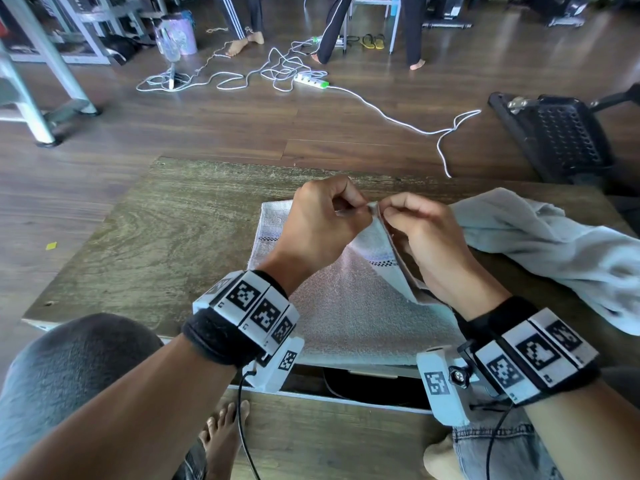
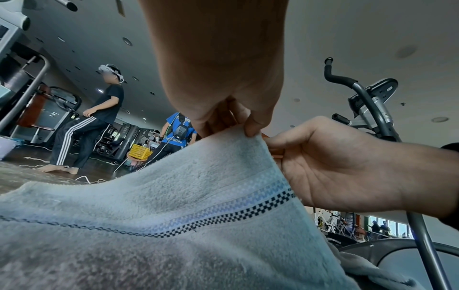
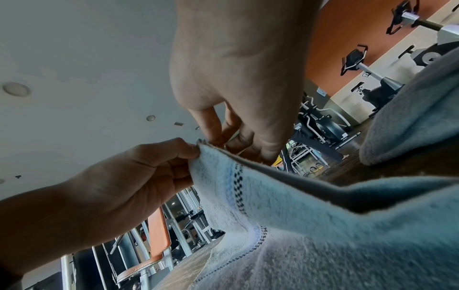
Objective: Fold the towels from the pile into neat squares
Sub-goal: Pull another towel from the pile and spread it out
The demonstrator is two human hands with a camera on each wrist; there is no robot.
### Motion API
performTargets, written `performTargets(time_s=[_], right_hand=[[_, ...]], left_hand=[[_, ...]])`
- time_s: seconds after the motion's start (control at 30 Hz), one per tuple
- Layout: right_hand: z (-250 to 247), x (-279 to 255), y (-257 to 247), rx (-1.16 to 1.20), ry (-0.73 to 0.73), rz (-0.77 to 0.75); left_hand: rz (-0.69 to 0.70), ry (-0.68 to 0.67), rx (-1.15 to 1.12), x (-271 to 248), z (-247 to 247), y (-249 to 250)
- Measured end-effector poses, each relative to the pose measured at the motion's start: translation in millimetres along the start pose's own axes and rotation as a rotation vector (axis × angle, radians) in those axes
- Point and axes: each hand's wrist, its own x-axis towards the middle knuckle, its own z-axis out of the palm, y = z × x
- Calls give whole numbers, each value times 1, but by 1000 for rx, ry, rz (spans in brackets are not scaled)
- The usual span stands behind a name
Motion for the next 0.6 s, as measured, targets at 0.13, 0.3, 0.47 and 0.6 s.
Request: performTargets(time_s=[0.13, 0.3, 0.47, 0.6], right_hand=[[0, 0, -2, 4, -22, -28], [1, 0, 0, 46, -13, -9], [1, 2, 5, 15, -13, -50], [0, 3, 7, 21, -7, -64]], left_hand=[[-6, 3, -27, 0, 0, 1], [-19, -2, -33, -1, -2, 2], [-43, 18, -26, -2, -1, 3], [-55, 30, -11, -1, -1, 2]])
